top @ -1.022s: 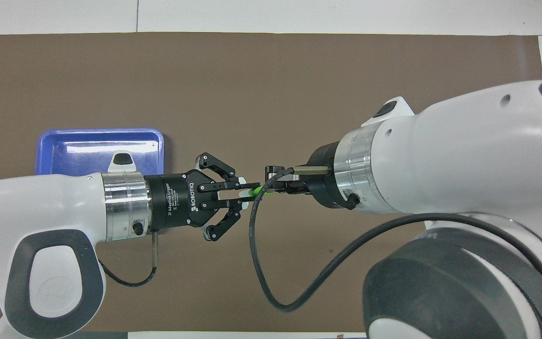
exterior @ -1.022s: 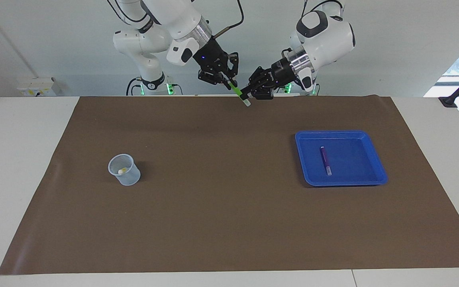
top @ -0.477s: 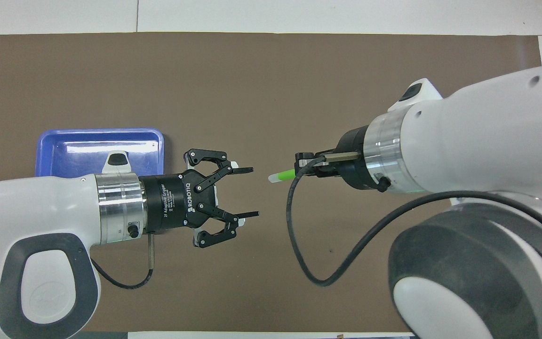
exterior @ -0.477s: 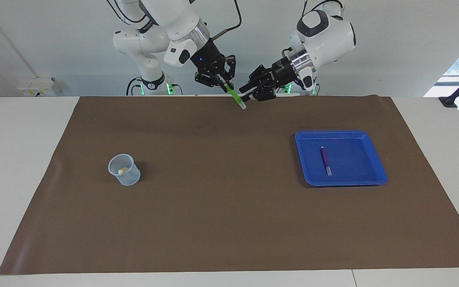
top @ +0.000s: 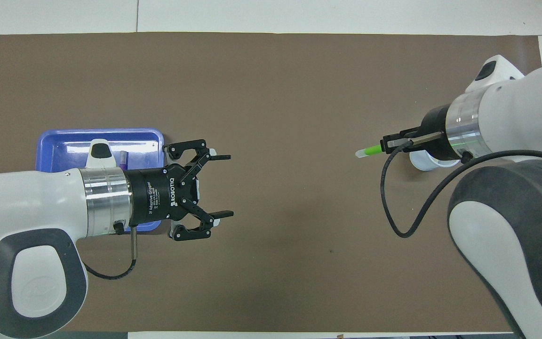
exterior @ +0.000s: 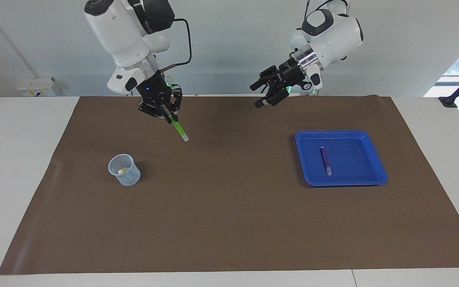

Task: Transfer and insert pens with both arms
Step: 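Carry the green pen to the cup while the left gripper withdraws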

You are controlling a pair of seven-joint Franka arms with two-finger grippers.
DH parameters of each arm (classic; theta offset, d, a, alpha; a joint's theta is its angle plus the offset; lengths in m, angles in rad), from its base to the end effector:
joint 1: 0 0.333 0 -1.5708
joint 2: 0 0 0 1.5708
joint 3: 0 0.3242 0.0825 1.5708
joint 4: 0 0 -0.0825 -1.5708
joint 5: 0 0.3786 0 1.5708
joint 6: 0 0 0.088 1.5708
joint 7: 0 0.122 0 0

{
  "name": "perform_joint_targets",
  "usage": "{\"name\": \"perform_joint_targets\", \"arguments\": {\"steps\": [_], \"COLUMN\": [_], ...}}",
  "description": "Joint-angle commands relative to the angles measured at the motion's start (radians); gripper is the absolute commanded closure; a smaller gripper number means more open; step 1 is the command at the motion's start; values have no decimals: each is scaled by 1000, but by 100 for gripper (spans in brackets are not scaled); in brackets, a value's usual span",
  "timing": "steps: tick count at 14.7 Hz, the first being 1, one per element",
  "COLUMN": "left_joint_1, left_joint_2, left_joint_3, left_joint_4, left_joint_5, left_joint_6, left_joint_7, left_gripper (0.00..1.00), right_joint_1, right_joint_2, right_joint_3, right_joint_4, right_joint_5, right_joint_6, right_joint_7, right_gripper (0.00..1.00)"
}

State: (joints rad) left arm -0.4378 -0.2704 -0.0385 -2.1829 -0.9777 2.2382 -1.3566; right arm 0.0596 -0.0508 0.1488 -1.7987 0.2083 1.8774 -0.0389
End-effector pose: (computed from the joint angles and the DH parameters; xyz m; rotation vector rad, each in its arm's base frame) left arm 0.4332 -0.2637 0.5476 1.7853 1.4868 -0.6041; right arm 0.5404 0.1349 0.5673 -2.9178 -0.2889 -0.1645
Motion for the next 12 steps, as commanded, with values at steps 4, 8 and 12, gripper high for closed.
{"name": "perform_joint_targets", "arguments": {"steps": [4,8,12], "left_joint_1": [148,227,287], "left_joint_2": [-12,6,63], "left_joint_3": [0,0,0], "left_joint_4": [-26,-52,-58], "left_joint_5": [186,345,503], "left_joint_6": [-161,-198,-210], "left_joint_7": [400,603,844], "left_gripper": [0,0,0], "right_joint_1": [-4,-7,-21], "right_joint_2": [-119,-87,-54], "right_joint_3": [-122,-190,-213], "right_joint_4": [-244,-266,-274], "right_joint_5": [-150,-152,-152], "right_joint_6": [170,222,255], "right_joint_7": [-214,-325,-341], "right_gripper": [100,100,100]}}
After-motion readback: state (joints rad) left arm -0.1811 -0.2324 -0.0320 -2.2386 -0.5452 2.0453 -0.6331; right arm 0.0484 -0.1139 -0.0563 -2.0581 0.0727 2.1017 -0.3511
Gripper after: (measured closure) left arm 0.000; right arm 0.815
